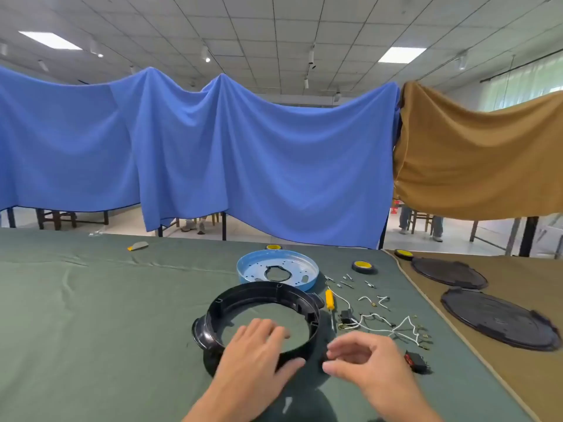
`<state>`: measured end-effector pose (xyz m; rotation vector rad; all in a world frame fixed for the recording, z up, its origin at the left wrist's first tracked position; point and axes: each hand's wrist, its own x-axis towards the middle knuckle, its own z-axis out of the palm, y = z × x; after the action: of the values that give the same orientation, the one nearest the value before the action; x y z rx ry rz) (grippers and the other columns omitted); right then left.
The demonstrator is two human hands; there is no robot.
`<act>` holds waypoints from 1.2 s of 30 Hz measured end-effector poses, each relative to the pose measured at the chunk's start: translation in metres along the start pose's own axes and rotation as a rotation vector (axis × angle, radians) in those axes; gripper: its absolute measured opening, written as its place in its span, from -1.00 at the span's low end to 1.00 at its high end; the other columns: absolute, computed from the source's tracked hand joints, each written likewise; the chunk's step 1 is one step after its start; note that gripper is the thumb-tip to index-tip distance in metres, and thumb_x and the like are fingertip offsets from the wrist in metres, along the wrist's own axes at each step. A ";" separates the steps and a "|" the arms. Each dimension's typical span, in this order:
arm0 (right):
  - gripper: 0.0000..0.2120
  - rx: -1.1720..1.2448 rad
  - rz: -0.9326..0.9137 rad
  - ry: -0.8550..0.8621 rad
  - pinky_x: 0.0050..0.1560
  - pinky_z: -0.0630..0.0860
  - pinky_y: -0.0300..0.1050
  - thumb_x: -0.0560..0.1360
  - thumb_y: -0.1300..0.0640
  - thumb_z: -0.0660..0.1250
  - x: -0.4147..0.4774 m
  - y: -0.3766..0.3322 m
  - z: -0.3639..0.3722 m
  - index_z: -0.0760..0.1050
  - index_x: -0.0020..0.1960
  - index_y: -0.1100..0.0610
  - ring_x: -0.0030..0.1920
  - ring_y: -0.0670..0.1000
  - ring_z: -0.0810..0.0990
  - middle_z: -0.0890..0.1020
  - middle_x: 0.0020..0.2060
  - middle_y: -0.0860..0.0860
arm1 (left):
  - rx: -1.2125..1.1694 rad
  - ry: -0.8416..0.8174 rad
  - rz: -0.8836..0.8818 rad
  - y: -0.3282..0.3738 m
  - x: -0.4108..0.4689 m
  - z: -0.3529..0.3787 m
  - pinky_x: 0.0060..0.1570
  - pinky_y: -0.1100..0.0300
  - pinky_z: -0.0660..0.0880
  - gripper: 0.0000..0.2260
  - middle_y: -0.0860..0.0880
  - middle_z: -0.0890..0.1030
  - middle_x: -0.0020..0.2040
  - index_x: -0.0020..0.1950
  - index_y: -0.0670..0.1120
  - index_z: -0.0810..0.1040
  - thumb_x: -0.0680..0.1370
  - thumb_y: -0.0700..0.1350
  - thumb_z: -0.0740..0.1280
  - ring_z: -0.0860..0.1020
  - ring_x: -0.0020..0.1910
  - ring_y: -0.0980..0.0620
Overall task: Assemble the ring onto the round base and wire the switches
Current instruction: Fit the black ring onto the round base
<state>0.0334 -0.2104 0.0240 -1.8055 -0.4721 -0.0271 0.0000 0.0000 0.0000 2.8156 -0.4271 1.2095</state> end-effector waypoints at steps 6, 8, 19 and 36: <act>-0.80 0.159 0.055 0.108 -0.19 0.59 -0.25 0.23 0.32 0.60 0.039 -0.001 0.012 0.69 -0.20 0.13 -0.21 0.00 0.70 0.72 -0.27 0.05 | 0.123 -0.103 0.137 0.002 0.018 0.029 -0.55 0.28 0.36 -0.64 0.10 0.49 -0.49 -0.39 0.04 0.49 0.51 0.18 0.15 0.50 -0.52 0.10; -0.80 0.332 0.119 0.139 -0.20 0.61 -0.20 0.26 0.40 0.55 0.051 -0.003 0.013 0.67 -0.16 0.24 -0.20 0.07 0.70 0.71 -0.25 0.13 | 0.171 -0.029 0.155 -0.003 0.017 0.030 -0.59 0.27 0.33 -0.65 0.09 0.45 -0.54 -0.41 0.02 0.45 0.53 0.14 0.17 0.46 -0.58 0.08; -0.90 0.155 0.204 0.194 -0.06 0.64 -0.08 0.44 0.36 0.43 0.127 0.012 0.029 0.65 -0.12 0.18 -0.23 0.02 0.71 0.71 -0.23 0.07 | 0.109 -0.018 0.250 -0.060 0.007 0.037 -0.53 0.24 0.36 -0.65 0.07 0.39 -0.50 -0.37 -0.01 0.40 0.56 0.11 0.29 0.39 -0.54 0.04; -0.53 -1.158 -0.071 -0.429 0.19 0.47 0.05 0.55 0.29 0.21 0.252 0.048 0.048 0.36 0.40 -0.05 0.22 0.16 0.48 0.46 0.32 0.12 | -0.007 -0.043 0.111 -0.108 0.000 0.041 -0.43 0.11 0.43 -0.47 0.01 0.42 -0.54 -0.42 -0.08 0.45 0.55 0.29 0.18 0.44 -0.52 -0.07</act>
<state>0.2699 -0.0998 0.0312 -2.9503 -0.9442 0.0515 0.0577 0.0974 -0.0216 2.8511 -0.5961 1.1653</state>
